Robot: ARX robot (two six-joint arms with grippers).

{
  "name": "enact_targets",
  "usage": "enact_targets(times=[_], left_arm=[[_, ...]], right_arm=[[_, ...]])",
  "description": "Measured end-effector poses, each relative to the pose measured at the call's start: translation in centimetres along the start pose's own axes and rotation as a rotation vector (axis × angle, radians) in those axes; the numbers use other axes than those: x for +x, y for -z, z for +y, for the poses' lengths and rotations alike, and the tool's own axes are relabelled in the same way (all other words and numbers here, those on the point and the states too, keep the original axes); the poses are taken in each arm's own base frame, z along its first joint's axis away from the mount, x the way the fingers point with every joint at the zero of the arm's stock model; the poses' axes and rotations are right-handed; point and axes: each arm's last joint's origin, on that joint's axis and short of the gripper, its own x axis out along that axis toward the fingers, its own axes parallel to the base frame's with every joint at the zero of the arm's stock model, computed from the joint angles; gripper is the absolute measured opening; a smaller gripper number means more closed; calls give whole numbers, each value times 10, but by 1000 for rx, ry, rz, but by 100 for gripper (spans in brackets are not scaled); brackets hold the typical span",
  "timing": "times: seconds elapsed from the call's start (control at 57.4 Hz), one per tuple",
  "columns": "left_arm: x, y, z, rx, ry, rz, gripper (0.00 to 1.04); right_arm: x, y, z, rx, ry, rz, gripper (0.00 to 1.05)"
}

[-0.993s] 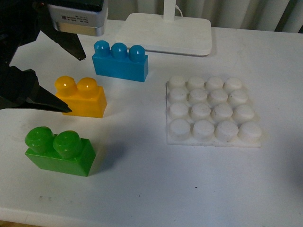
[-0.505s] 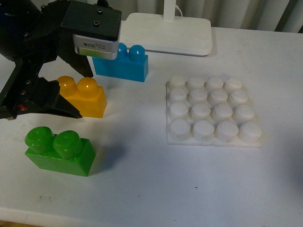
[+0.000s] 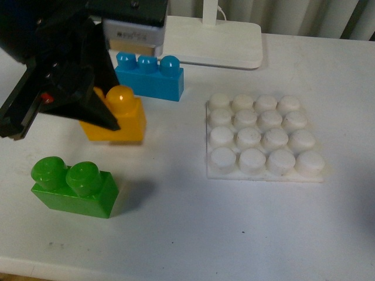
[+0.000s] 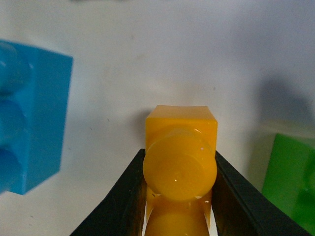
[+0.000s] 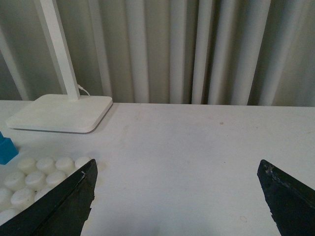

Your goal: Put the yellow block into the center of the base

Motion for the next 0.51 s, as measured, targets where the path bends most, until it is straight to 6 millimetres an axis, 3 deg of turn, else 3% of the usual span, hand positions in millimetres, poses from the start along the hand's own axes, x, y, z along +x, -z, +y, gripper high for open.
enact_targets(times=[0.279, 0.505], left_arm=[[-20, -51, 9, 68, -79, -104, 32], [-4, -91, 15, 110, -73, -144, 32]], right_arm=[[0, 0, 0, 0, 0, 0, 96], [0, 0, 0, 0, 0, 0, 96]])
